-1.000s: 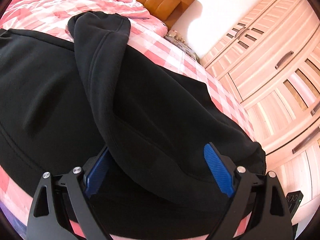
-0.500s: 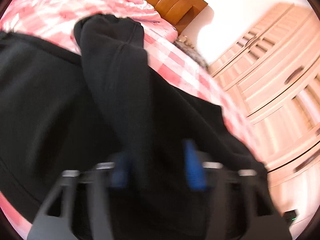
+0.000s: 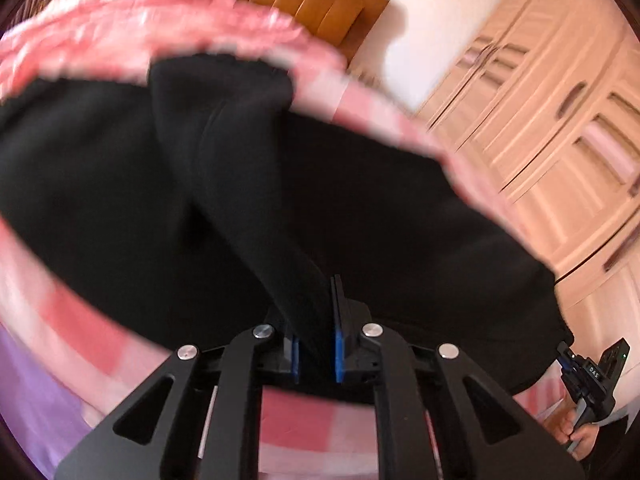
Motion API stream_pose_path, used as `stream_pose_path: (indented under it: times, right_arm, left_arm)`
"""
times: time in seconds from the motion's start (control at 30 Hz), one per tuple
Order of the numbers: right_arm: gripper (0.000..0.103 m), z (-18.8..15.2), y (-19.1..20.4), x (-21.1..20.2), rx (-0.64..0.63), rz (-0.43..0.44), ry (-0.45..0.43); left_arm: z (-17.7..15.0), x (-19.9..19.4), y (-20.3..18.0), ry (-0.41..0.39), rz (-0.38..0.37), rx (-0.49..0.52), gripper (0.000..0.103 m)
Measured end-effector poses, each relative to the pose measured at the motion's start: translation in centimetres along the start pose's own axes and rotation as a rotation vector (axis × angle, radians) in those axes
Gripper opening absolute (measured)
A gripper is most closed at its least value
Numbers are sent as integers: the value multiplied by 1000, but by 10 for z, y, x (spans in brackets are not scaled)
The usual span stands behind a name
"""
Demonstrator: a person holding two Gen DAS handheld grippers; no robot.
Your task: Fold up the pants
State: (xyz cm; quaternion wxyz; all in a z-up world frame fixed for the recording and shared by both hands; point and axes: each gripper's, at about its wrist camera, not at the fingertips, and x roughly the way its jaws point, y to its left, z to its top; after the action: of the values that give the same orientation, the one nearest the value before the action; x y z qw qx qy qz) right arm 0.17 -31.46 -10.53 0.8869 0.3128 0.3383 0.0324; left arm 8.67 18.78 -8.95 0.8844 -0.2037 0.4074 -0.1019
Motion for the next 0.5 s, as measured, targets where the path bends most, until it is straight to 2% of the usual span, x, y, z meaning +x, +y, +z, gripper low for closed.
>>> stream_pose_path:
  times: [0.03, 0.1, 0.17, 0.3, 0.4, 0.5]
  right_arm:
    - [15, 0, -1, -1, 4, 5, -4]
    - [15, 4, 1, -5, 8, 7, -16]
    - [15, 8, 4, -9, 6, 18, -30]
    - [15, 8, -6, -17, 88, 61, -38]
    - [15, 4, -16, -17, 126, 63, -19]
    - [15, 0, -17, -7, 109, 40, 31]
  left_arm:
    - [-3, -1, 1, -21, -1, 2, 14]
    - [-1, -3, -2, -14, 0, 6, 14]
    - [3, -12, -2, -30, -28, -9, 14]
    - [7, -35, -7, -65, -48, 15, 14]
    - [2, -26, -5, -38, -26, 32, 14]
    - [-1, -10, 4, 20, 1, -5, 17]
